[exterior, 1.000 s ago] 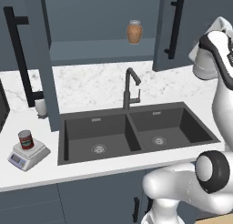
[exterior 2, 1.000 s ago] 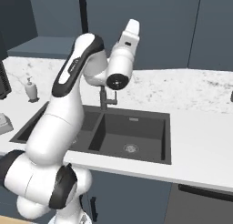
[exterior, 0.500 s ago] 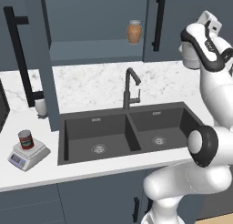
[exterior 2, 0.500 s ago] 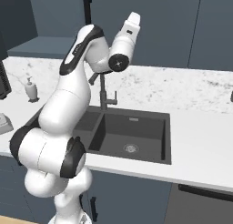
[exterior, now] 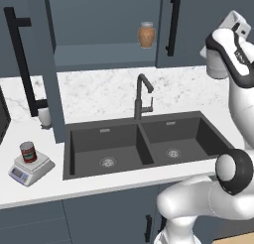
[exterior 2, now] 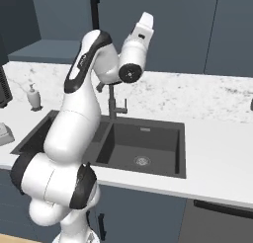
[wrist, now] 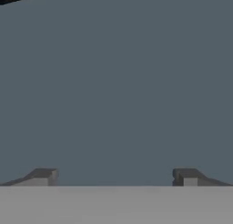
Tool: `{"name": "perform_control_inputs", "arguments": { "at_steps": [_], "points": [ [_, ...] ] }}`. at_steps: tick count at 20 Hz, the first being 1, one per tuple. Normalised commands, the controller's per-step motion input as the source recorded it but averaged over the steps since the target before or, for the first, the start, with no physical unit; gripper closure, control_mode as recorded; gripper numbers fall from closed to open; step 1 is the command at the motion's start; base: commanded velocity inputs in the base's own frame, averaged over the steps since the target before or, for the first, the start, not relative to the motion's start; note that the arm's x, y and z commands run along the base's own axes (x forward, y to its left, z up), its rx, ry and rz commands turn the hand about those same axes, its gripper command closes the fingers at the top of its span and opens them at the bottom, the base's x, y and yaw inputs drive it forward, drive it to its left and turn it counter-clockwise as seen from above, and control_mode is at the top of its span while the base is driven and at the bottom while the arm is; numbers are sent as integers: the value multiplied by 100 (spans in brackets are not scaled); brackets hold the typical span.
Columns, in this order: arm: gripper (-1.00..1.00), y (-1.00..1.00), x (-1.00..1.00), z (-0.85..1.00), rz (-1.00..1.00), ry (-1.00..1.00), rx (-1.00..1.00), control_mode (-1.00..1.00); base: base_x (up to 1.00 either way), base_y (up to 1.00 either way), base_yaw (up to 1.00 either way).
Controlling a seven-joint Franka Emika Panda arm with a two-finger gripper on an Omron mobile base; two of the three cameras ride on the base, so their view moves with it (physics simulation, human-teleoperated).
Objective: Pick the canned food and place it on the digital scale for weighing, and close the cabinet.
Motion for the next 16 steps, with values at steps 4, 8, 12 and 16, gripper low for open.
{"name": "perform_control_inputs", "arguments": {
  "at_steps": [4,8,12,16],
  "points": [
    [-100,-12,-91,5,0,-8,8,-100,0,0,0],
    [-100,-1,-94,3,0,-14,0,-100,0,0,0],
    [-100,7,-94,14,-1,-9,-3,-100,0,0,0],
    [-100,11,-99,9,-6,12,-13,-100,0,0,0]
  ]
}}
